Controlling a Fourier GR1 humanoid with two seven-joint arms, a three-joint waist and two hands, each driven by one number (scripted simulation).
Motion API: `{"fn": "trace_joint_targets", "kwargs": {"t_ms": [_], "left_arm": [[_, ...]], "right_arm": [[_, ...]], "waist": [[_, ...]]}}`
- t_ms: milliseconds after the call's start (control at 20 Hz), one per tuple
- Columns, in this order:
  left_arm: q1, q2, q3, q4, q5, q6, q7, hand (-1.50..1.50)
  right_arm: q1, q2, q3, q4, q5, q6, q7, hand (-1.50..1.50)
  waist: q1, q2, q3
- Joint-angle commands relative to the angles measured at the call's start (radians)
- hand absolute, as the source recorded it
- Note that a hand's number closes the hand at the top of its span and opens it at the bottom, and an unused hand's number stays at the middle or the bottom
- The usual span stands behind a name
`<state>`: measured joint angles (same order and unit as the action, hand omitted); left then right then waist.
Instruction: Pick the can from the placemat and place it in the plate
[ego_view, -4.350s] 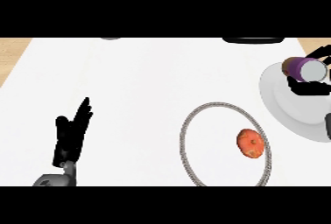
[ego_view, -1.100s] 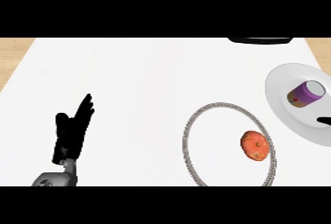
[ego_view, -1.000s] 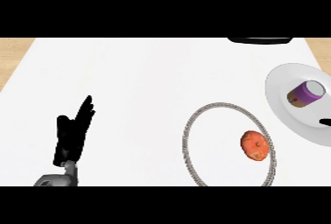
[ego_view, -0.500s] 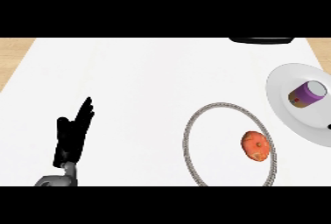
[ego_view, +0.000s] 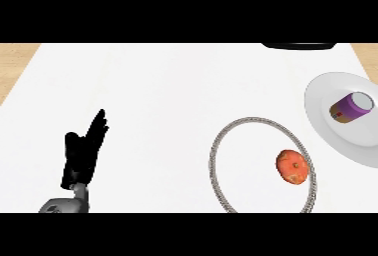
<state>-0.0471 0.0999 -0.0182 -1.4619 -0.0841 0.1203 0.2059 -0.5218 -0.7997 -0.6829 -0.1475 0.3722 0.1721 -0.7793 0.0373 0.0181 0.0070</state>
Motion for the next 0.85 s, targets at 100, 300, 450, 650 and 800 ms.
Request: {"fn": "trace_joint_targets", "kwargs": {"t_ms": [100, 300, 450, 650, 800], "left_arm": [[-0.026, -0.027, -0.020, 0.000, -0.035, 0.038, 0.011, 0.00], [-0.047, -0.008, -0.003, -0.025, -0.027, 0.034, 0.067, 0.00], [-0.006, -0.006, -0.005, -0.004, -0.013, 0.006, 0.006, 0.00], [-0.016, 0.008, 0.020, 0.025, 0.004, -0.006, 0.016, 0.00], [-0.013, -0.018, 0.003, 0.023, -0.006, 0.009, -0.018, 0.00]], "right_arm": [[0.013, -0.046, -0.027, 0.008, -0.028, 0.015, 0.010, -1.50], [0.081, -0.017, -0.042, 0.007, -0.038, -0.064, -0.048, -1.50], [0.056, -0.066, -0.060, 0.016, -0.055, -0.043, 0.016, -1.50], [0.095, -0.090, -0.057, 0.016, -0.053, -0.005, -0.002, -1.50], [0.089, -0.078, -0.052, 0.009, -0.045, -0.066, 0.011, -1.50]], "waist": [[-0.001, 0.001, 0.001], [-0.004, 0.000, 0.002], [0.005, 0.003, 0.002], [-0.003, 0.002, 0.002], [0.002, 0.002, 0.002]]}}
